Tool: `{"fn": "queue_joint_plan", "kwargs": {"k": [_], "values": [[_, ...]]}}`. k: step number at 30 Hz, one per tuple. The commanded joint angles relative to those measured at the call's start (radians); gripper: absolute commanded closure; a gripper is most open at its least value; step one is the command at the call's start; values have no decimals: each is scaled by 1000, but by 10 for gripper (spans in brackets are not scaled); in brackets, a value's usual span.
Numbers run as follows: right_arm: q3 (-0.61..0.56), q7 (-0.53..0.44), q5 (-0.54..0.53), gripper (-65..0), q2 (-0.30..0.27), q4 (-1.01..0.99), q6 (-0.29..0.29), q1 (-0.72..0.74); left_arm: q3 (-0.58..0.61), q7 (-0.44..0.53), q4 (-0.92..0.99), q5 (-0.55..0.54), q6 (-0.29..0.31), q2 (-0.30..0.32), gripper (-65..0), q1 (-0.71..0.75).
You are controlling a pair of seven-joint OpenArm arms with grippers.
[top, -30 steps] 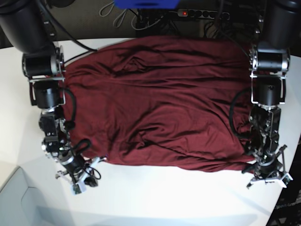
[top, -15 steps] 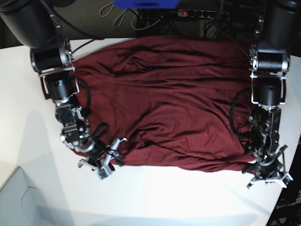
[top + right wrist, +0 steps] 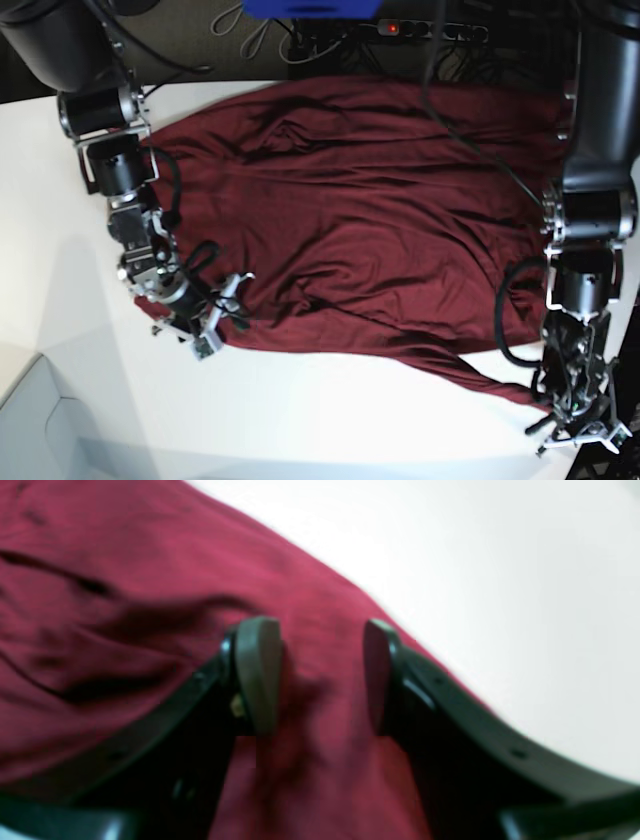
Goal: Layout the t-shirt on the table in an organized manner, then fold the t-shirt properly
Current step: 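Grasp the hem corners with both grippers and pull them outward, then drag both hem corners back toward the collar, smoothing the shirt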
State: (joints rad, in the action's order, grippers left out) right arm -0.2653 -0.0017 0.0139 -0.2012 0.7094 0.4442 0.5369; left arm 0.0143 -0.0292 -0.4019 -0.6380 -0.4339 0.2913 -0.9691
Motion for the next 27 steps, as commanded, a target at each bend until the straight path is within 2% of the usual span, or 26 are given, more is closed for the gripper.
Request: {"fn": "queue_joint_plan", "kwargs": {"k": [1, 2, 6, 7, 9, 15, 17, 19, 23, 27], "values": [[4, -22, -13, -275, -1, 19, -5, 16, 3, 18, 27, 8, -1, 4, -79, -60], [4, -22, -13, -275, -13, 23, -5, 10, 14, 22, 60, 8, -1, -2, -128, -81], [5, -4, -15, -275, -48, 138, -5, -64, 85, 24, 113, 8, -1, -7, -406, -115], [5, 13, -15, -275, -54, 178, -5, -85, 94, 27, 103, 8, -1, -7, -454, -112], [5, 50, -15, -275, -63, 264, -5, -122, 100, 39, 84, 8, -1, -5, -489, -83], [64, 147, -15, -275, -54, 505, -5, -257, 92, 33, -136, -1, -6, -5, -489, 92], [97, 171, -15, -275, -25, 577, -5, -300, 92, -5, -262, -3, -10, -5, -470, 180], [143, 200, -15, -276, -2, 629, -5, -335, 91, -42, -377, -3, -10, -4, -420, 256], [203, 250, -15, -277, 45, 660, -5, -374, 91, -67, -561, -3, -10, -4, -271, 424], [223, 248, -15, -277, 49, 640, -3, -409, 51, -68, -655, -3, -12, -13, -185, 580]]}}
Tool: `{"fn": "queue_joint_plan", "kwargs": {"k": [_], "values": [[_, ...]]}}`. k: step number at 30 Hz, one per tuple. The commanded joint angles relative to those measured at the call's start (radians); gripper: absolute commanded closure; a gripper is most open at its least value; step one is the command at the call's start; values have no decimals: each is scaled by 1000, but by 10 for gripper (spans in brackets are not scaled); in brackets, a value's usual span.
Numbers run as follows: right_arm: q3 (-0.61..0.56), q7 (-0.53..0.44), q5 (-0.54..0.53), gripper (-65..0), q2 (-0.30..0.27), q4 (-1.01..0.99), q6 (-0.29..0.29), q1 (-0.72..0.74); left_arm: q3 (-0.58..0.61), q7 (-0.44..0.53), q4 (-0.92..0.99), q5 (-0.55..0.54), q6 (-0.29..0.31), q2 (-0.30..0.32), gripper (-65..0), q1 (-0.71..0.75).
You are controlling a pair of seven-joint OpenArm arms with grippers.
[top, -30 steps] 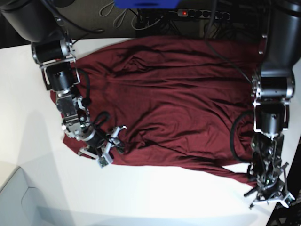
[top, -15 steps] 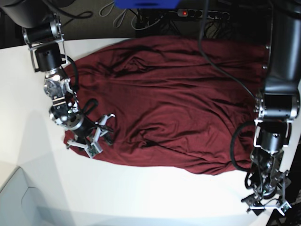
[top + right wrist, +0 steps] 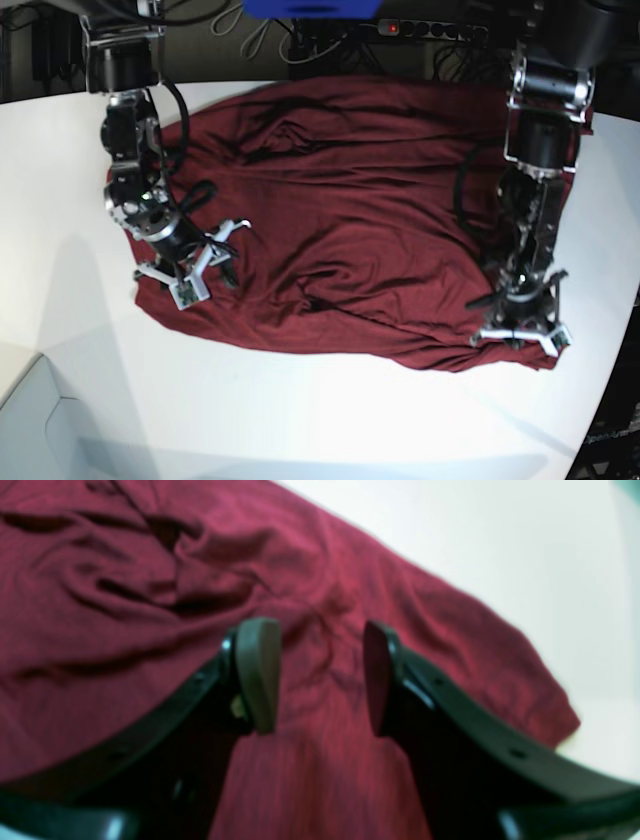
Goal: Layout the t-shirt on the table in an organized manner, then fold the t-shirt properly
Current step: 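Drag both hem corners back toward the collar, smoothing the shirt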
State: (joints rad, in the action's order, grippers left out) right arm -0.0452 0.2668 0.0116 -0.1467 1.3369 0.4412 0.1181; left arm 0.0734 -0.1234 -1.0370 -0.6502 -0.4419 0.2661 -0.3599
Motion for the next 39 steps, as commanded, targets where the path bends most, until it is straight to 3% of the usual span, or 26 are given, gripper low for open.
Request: {"fn": "queue_joint_plan", "kwargs": {"k": [1, 6, 11, 18, 21, 25, 28, 32, 35, 37, 39], "values": [[3, -22, -12, -277, -6, 11, 0, 1, -28, 26, -22, 10, -2, 11, -174, 0], [1, -25, -12, -277, -9, 11, 1, -39, -128, 26, -4, 20, 5, -4, -161, 63], [1, -27, -12, -277, -9, 11, 1, -68, -149, 31, 129, 20, 5, -1, -161, 45], [3, -27, -12, -277, -44, 11, 1, -87, -148, 34, 377, 22, 8, 65, -161, -92], [3, -27, -12, -277, -60, 11, 1, -96, -142, 92, 444, 22, 8, 97, -160, -136], [3, -27, -12, -277, -61, 11, 1, -99, -143, 135, 452, 13, 81, 143, -159, -161], [3, -27, -12, -277, -64, 11, 1, -96, -149, 89, 412, 11, 117, 154, -158, -184], [3, -27, -12, -277, -60, 11, 1, -94, -151, -65, 222, 8, 117, 149, -157, -155], [3, -27, -12, -277, -60, 11, 1, -94, -151, -152, 44, -43, 117, 104, -155, -89], [3, -27, -12, -277, -60, 11, 1, -93, -151, -190, -55, -79, 117, 78, -123, -35], [3, -27, -12, -277, -60, 11, 1, -93, -151, -224, -121, -107, 116, 52, -21, 17]]}}
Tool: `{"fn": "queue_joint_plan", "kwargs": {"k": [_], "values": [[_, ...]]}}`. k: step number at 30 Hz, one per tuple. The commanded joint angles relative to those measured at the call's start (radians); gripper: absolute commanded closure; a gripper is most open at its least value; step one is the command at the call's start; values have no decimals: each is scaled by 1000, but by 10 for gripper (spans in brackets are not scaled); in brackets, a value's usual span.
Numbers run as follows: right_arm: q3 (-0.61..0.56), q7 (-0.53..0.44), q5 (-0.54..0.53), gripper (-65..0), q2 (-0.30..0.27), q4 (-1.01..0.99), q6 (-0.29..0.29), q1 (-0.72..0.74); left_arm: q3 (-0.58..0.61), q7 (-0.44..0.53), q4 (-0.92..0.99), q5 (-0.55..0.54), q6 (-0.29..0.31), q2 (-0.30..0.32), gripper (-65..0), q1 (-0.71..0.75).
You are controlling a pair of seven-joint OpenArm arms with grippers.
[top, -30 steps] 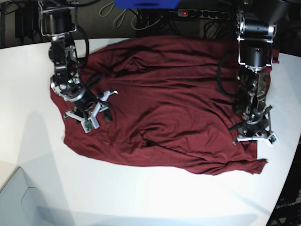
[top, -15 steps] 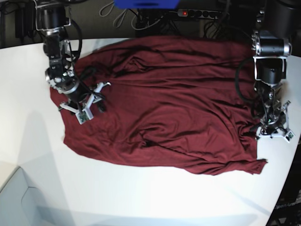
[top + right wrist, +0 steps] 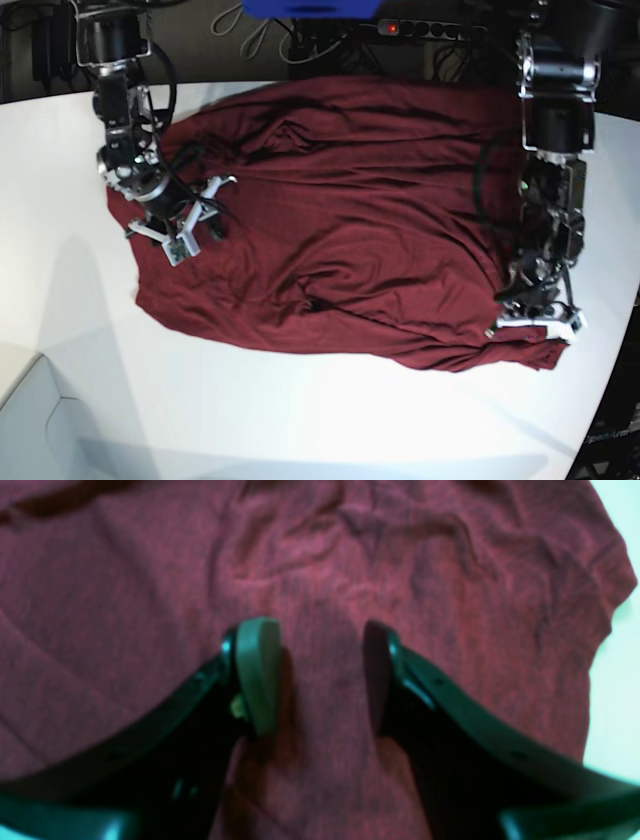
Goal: Layout the t-shirt on the table in an organized manner, then fold the t-shirt properly
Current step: 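Drag both hem corners back toward the collar, smoothing the shirt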
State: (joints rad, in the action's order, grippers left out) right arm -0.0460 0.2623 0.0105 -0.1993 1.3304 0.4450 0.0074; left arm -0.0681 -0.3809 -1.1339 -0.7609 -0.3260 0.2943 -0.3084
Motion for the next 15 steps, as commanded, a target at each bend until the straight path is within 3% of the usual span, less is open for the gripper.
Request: {"fn": "queue_joint_plan", "kwargs": {"k": [1, 4, 10, 15], "values": [[4, -22, -11, -277, -7, 18, -2, 18, -9, 9, -47, -6, 0, 3, 0, -8], [4, -22, -11, -277, -12, 18, -2, 18, -9, -39, -91, 1, 0, -34, -3, 61], [77, -22, -11, -277, -7, 18, -2, 15, -19, -42, -90, 1, 0, -28, 0, 137], [91, -22, -11, -277, -10, 16, -2, 16, -149, -48, -93, 1, 0, -22, 0, 174]]}}
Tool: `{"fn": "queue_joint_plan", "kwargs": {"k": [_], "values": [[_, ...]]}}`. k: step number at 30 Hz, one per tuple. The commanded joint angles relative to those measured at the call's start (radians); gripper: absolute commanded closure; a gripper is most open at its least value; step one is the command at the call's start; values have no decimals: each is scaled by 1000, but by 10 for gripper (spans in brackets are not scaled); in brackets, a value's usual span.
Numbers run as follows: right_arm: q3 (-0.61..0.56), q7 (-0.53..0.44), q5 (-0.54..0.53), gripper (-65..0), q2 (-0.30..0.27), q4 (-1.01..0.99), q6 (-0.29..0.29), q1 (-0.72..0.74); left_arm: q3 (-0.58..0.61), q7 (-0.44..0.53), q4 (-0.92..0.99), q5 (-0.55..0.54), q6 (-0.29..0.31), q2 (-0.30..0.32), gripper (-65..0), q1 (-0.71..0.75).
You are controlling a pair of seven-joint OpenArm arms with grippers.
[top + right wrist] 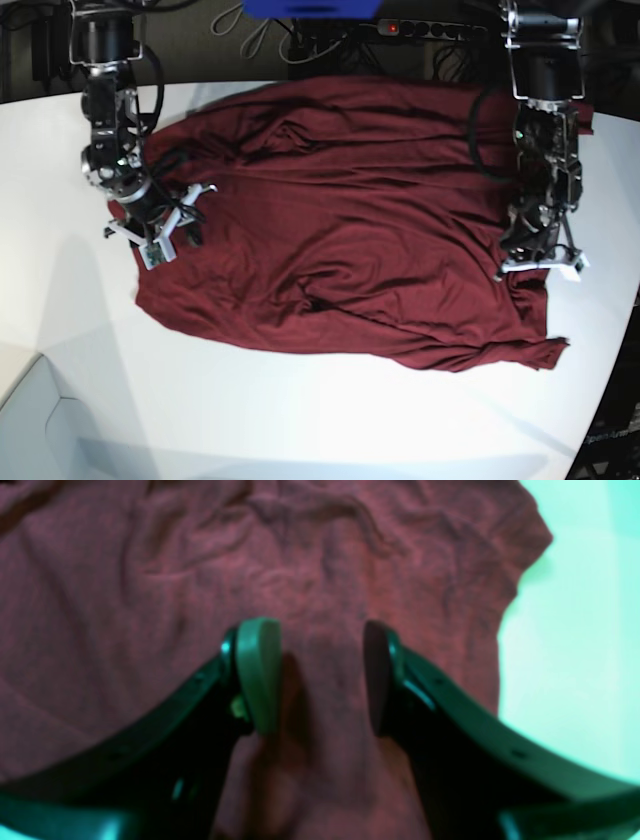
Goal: Layout the t-shirt on the table in an organized manner, then fold the t-shirt properly
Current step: 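Drag both hem corners back toward the collar, smoothing the shirt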
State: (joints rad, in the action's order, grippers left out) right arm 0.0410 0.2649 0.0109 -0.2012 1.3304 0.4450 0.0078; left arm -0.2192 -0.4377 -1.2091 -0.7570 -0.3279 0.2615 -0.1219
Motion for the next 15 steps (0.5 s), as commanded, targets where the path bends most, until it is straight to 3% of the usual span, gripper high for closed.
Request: {"fn": "queue_joint_plan", "kwargs": {"k": [1, 11, 15], "values": [[4, -25, -12, -277, -8, 16, -2, 16, -16, 9, -16, -3, 2, 14, 0, -12], [4, -31, -12, -277, -8, -98, -2, 19, -49, 15, 107, 27, 3, 28, 0, -32], [4, -97, -12, -277, -14, -167, -2, 27, -53, 17, 202, 92, 8, 34, 0, -54]]}}
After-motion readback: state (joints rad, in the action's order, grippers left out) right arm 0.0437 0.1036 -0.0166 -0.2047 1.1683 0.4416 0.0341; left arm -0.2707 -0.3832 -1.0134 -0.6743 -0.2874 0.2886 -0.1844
